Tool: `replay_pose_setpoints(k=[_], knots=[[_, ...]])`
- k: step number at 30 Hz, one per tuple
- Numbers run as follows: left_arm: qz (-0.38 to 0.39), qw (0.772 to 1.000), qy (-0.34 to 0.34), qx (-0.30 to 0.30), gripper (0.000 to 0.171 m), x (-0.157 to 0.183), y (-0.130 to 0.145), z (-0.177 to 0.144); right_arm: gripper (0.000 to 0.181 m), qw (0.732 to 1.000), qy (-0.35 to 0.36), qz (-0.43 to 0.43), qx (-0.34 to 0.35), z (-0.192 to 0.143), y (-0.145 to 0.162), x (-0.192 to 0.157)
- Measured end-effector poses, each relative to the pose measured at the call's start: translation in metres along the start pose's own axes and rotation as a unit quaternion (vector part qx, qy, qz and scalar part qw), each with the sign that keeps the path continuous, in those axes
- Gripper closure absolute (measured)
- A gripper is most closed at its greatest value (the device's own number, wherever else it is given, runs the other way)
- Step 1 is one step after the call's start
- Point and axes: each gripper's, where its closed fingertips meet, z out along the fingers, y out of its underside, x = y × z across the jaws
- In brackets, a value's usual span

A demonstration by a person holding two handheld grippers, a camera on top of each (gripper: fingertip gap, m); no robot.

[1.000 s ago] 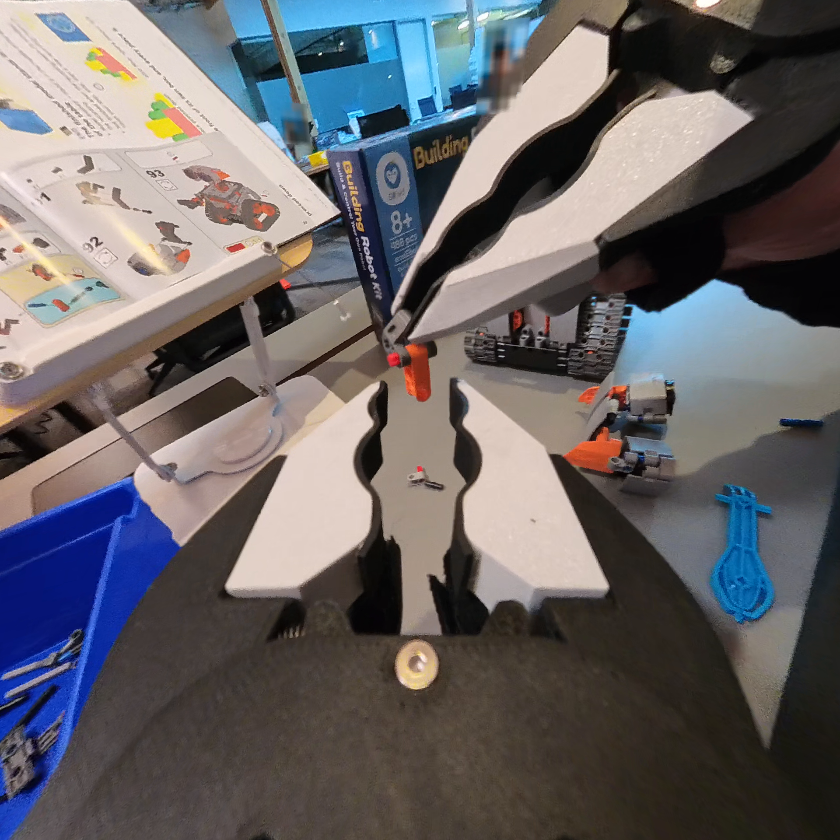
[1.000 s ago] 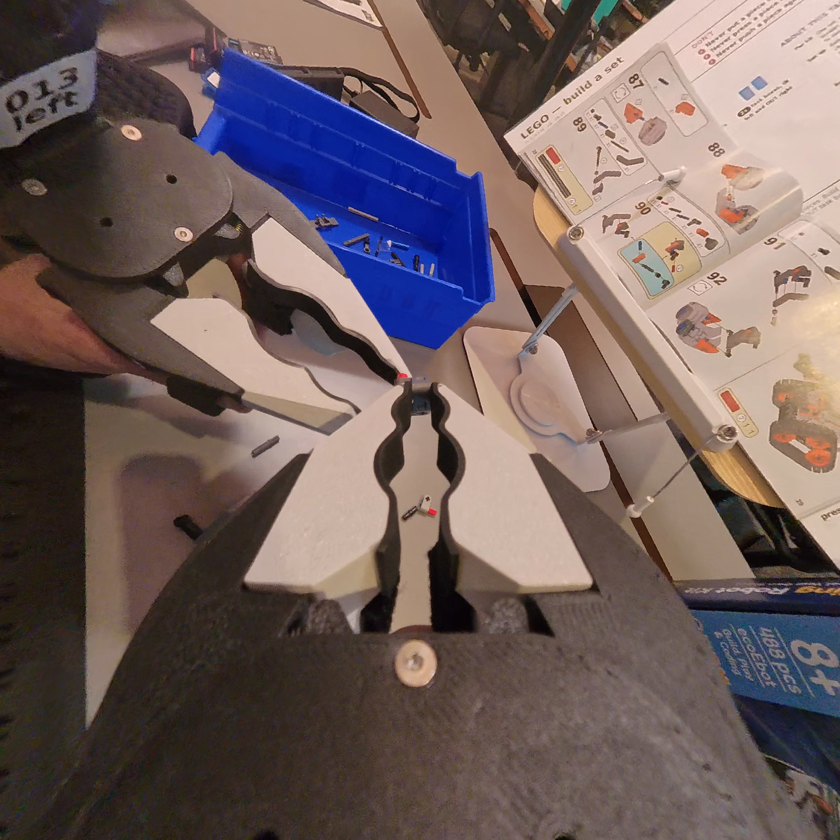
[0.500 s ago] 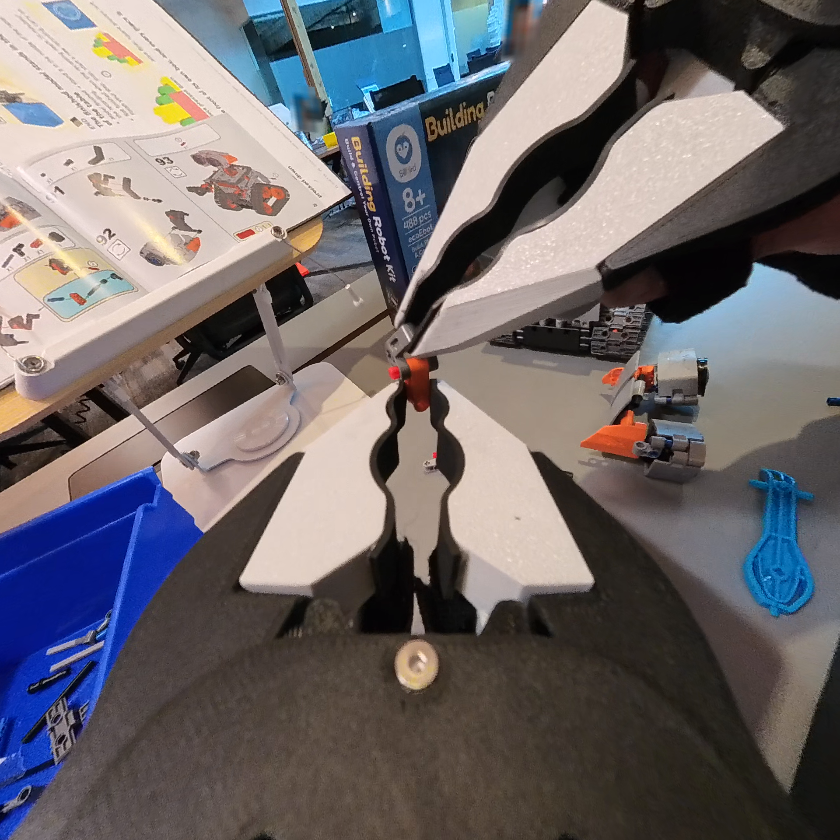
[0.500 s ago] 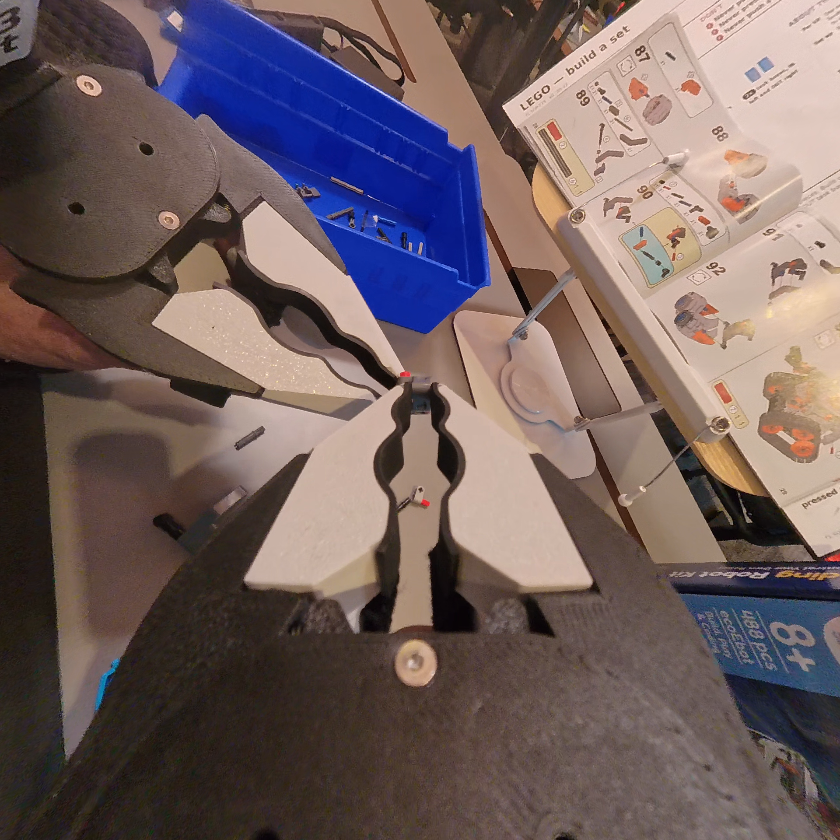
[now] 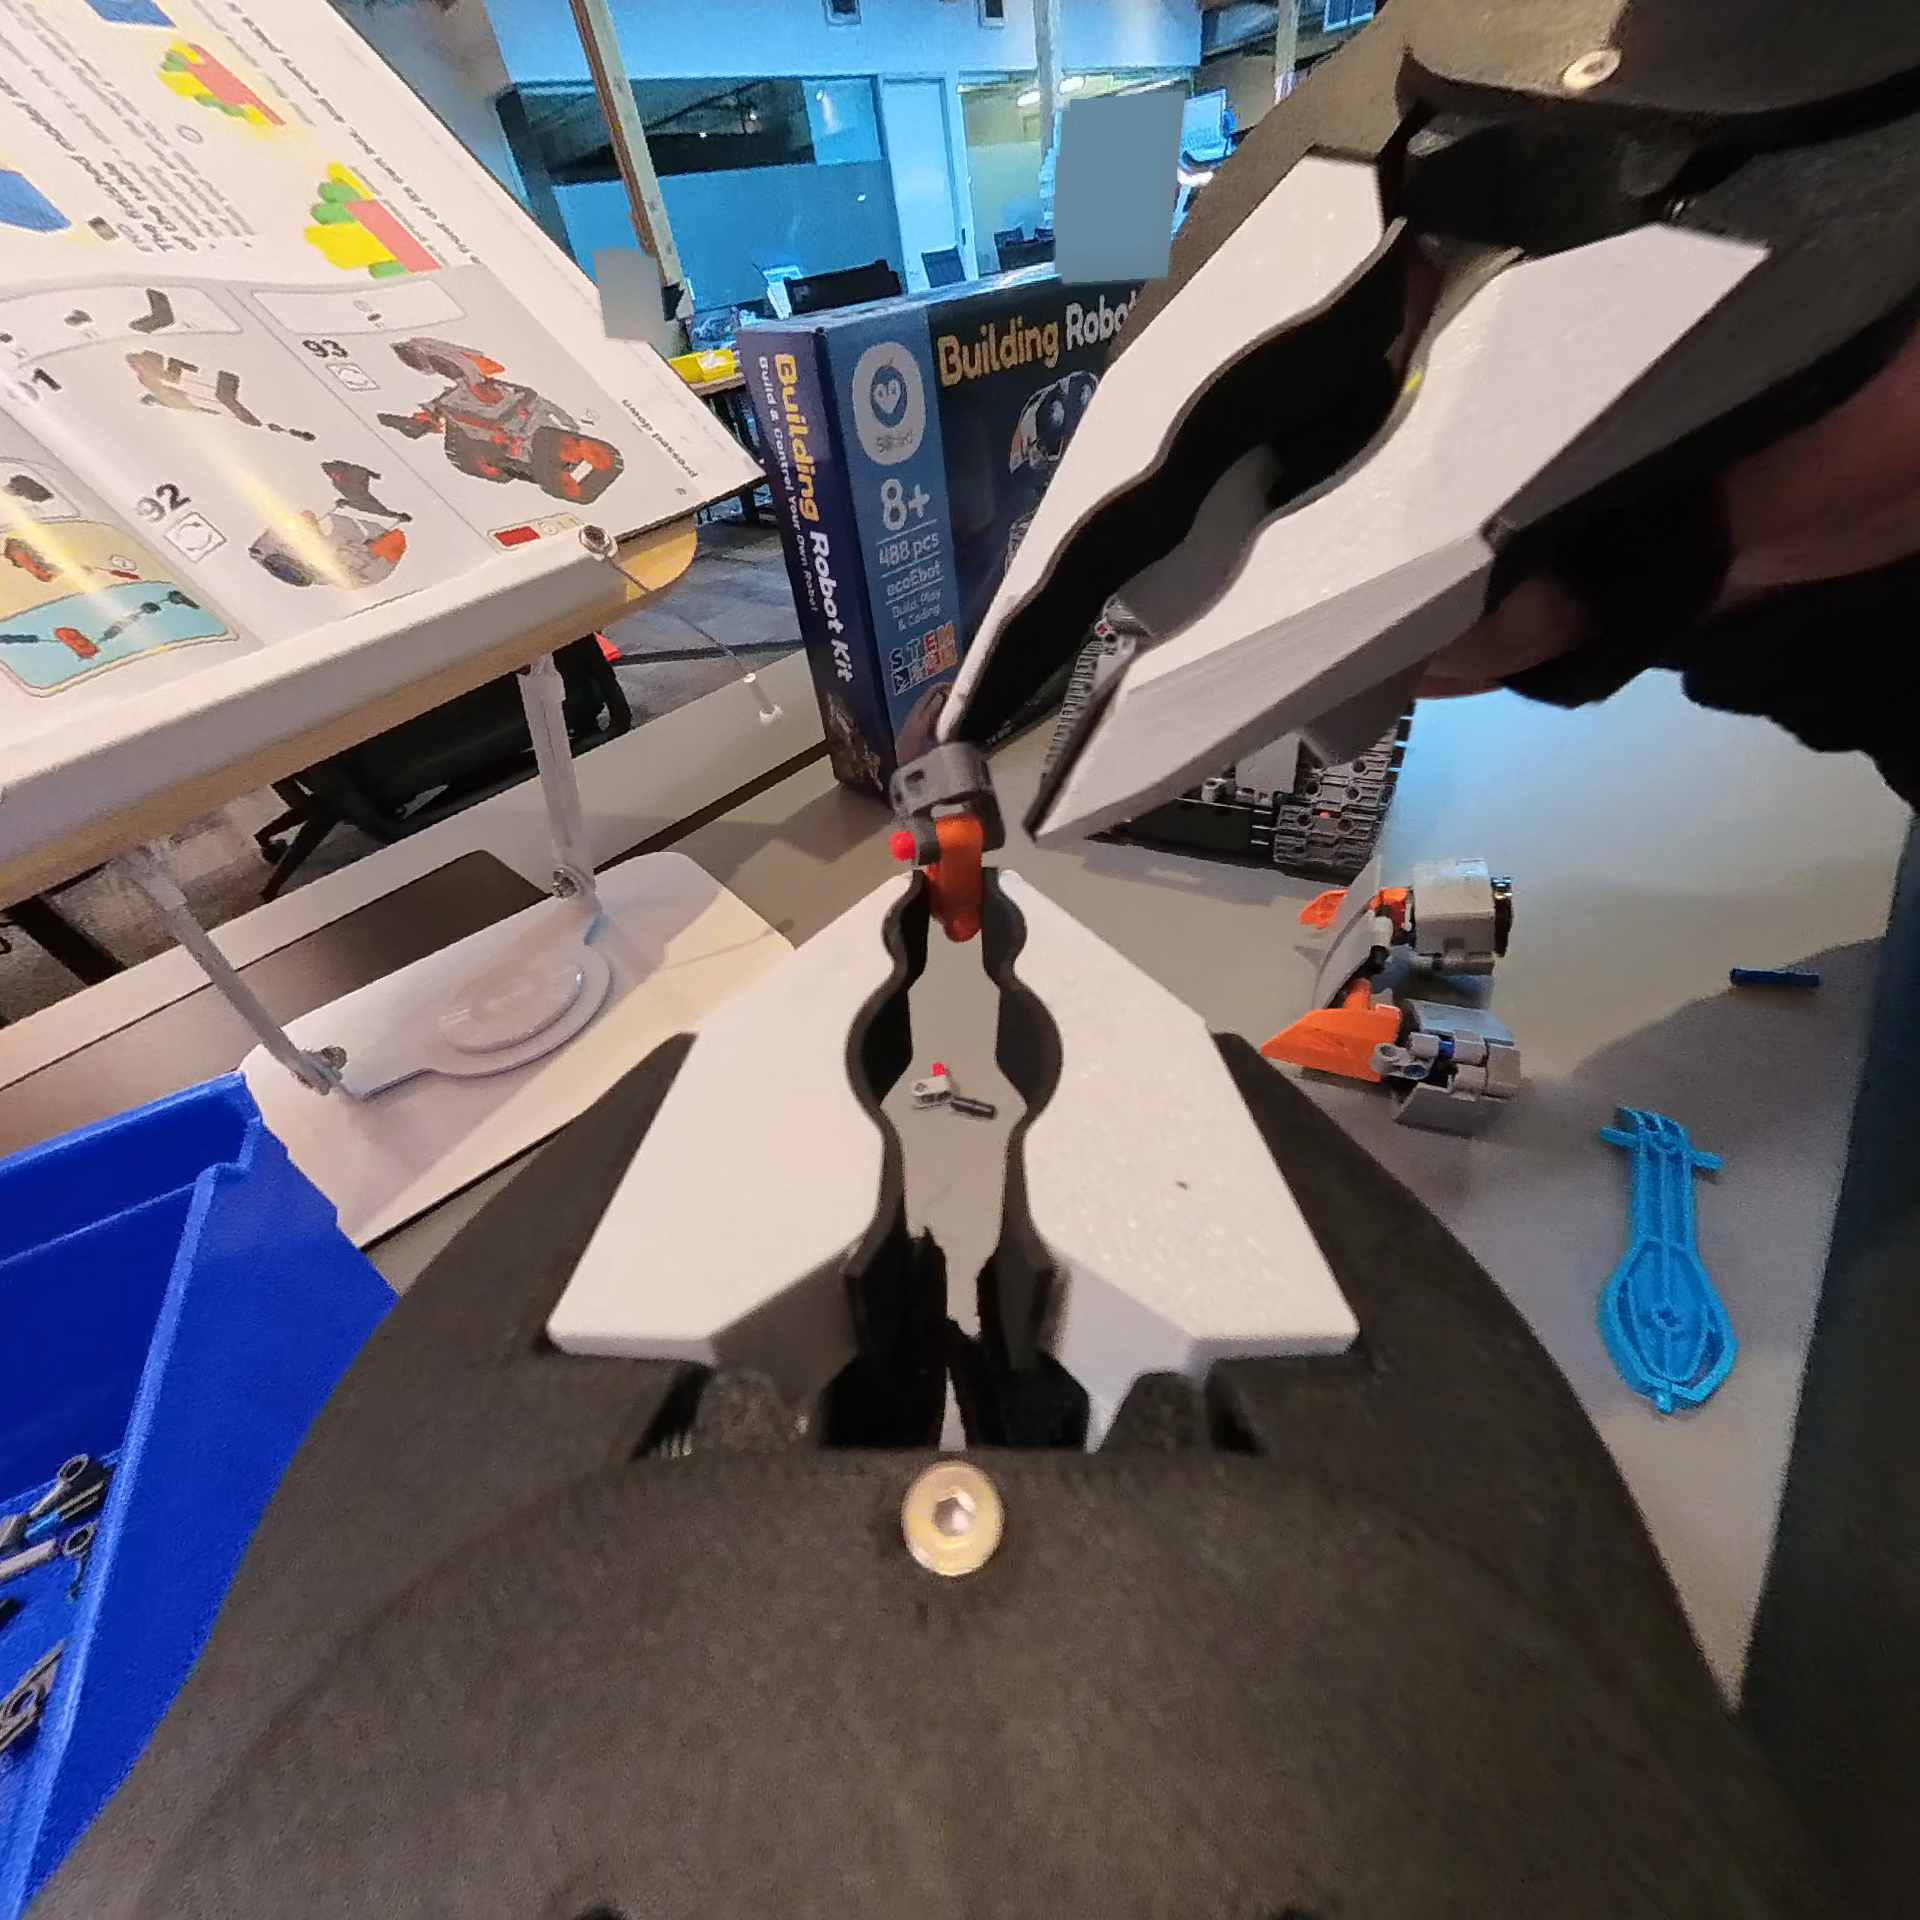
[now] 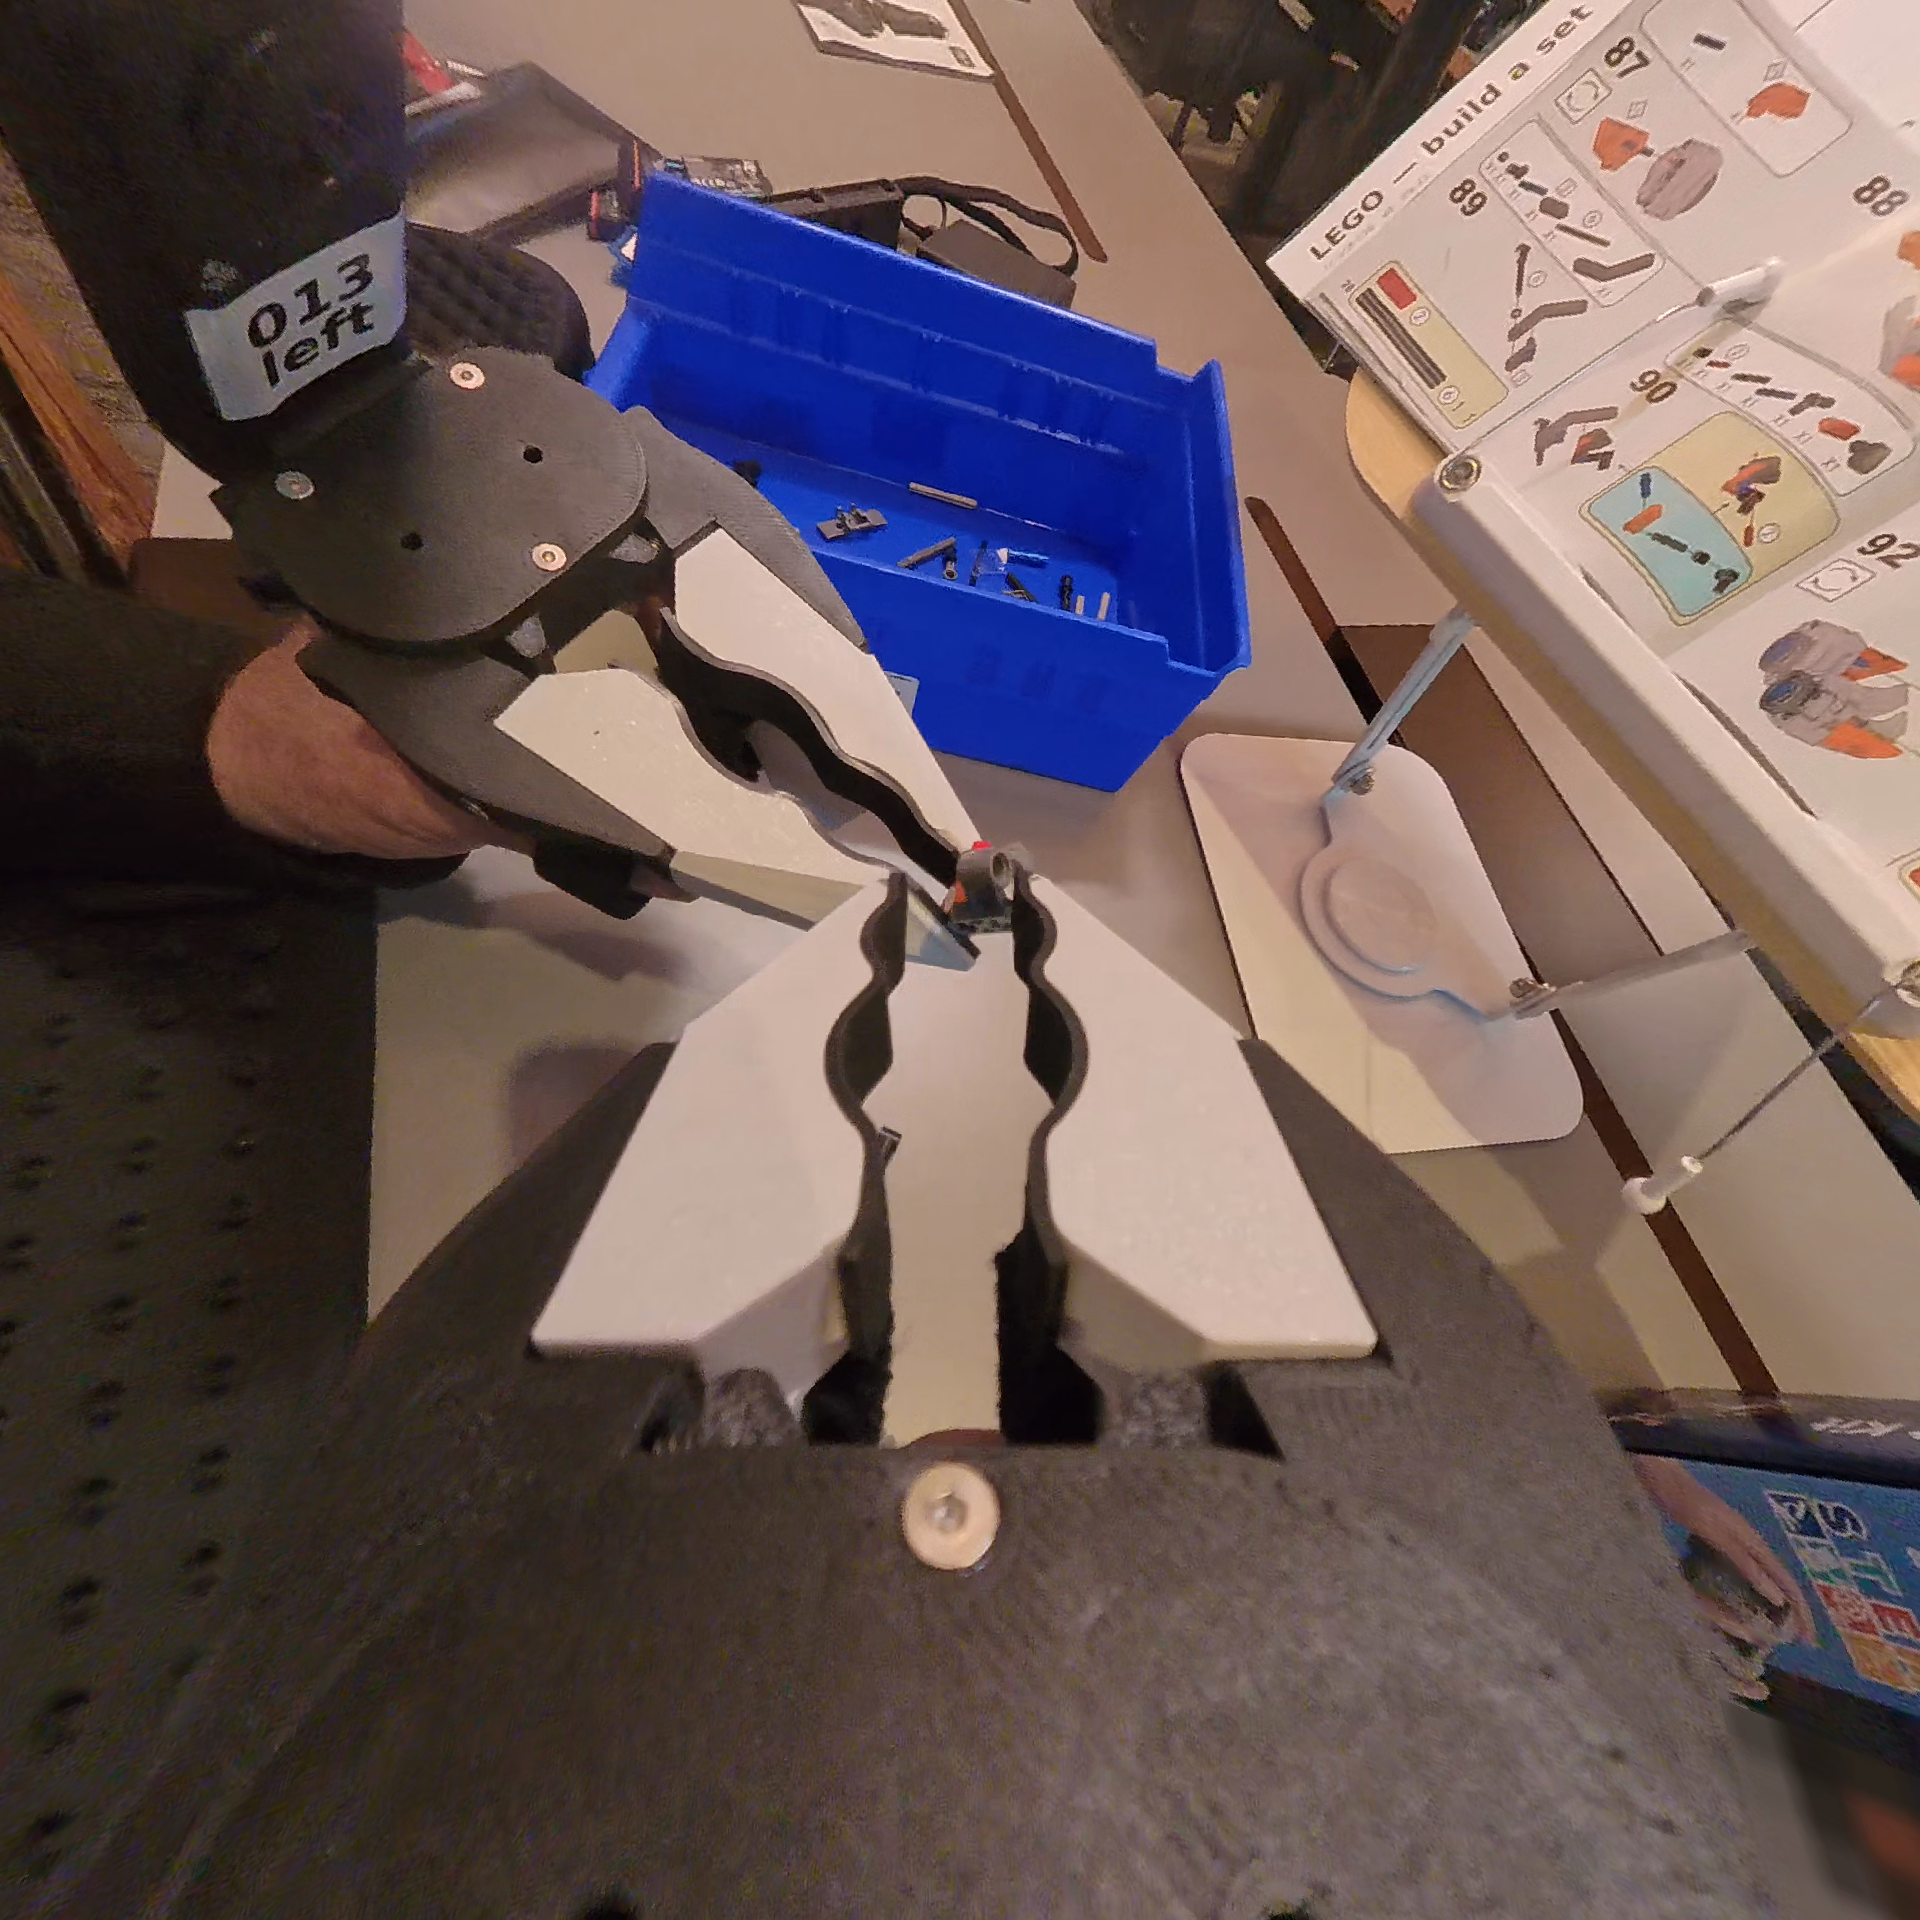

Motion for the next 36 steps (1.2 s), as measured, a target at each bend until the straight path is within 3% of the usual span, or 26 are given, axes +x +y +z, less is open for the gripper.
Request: replay_pose_setpoints(k=[17, 25, 36], knots=[[-0.033, 0.998, 0.029, 0.040, 0.164, 0.000, -0.008, -0.004, 0.157, 0.999, -0.027, 0.022, 0.007, -0.011, 0.000, 0.004], [-0.034, 0.997, 0.041, 0.053, 0.164, 0.003, -0.012, -0.005, 0.148, 0.995, -0.075, 0.064, 0.009, -0.003, 0.009, 0.000], [-0.033, 0.997, 0.042, 0.056, 0.164, 0.004, -0.013, -0.006, 0.147, 0.994, -0.085, 0.060, 0.020, 0.000, 0.006, -0.005]])
